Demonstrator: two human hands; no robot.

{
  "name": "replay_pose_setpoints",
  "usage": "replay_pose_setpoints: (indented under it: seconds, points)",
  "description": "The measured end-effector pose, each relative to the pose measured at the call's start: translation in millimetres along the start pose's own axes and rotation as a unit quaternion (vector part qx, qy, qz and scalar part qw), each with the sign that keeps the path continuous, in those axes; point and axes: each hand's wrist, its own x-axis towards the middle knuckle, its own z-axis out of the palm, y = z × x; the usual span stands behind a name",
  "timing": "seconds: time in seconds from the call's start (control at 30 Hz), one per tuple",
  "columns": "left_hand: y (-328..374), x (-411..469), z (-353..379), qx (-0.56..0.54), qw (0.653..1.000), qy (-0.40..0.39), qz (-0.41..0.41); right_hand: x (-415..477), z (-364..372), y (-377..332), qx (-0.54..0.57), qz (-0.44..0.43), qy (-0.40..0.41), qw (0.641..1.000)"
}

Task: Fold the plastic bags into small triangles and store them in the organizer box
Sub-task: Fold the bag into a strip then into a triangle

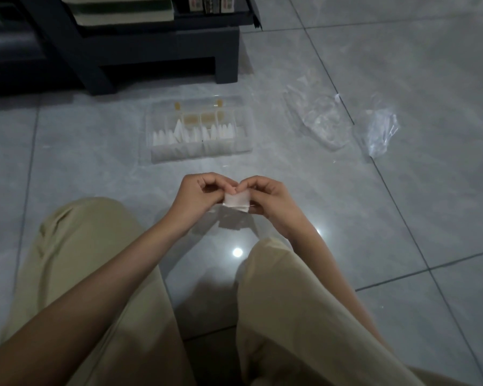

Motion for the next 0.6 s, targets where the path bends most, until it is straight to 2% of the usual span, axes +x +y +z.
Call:
replay_pose_setpoints:
  seconds: [0.07, 0.17, 0.23, 0.4, 0.53, 0.6]
  points:
    - [2, 0, 1, -0.003, 1.0, 0.008, -0.015, -1, 0, 1, -0.007, -0.004, 0.004, 1.0]
    - [4, -1, 3, -0.08, 0.989, 0.025, -0.121, -1, 3, 2, -0.033, -0.036, 0.042, 0.998]
    - [3, -2, 4, -0.095, 0.983, 0.018, -0.159, 1, 4, 5, -0.076, -0.074, 0.075, 0.991]
    - [-5, -2, 3, -0.05, 0.988, 0.038, -0.138, 3, 10, 8, -0.134, -0.113, 0.118, 0.977]
    - [-5, -1, 3, -0.011, 0.994, 0.065, -0.09, -1, 16, 4, -0.046, -0.038, 0.106, 0.993]
    - [-2, -2, 6, 0.003, 0.995, 0.076, -0.06, 0, 18, 6, -0.082, -0.013, 0.106, 0.991]
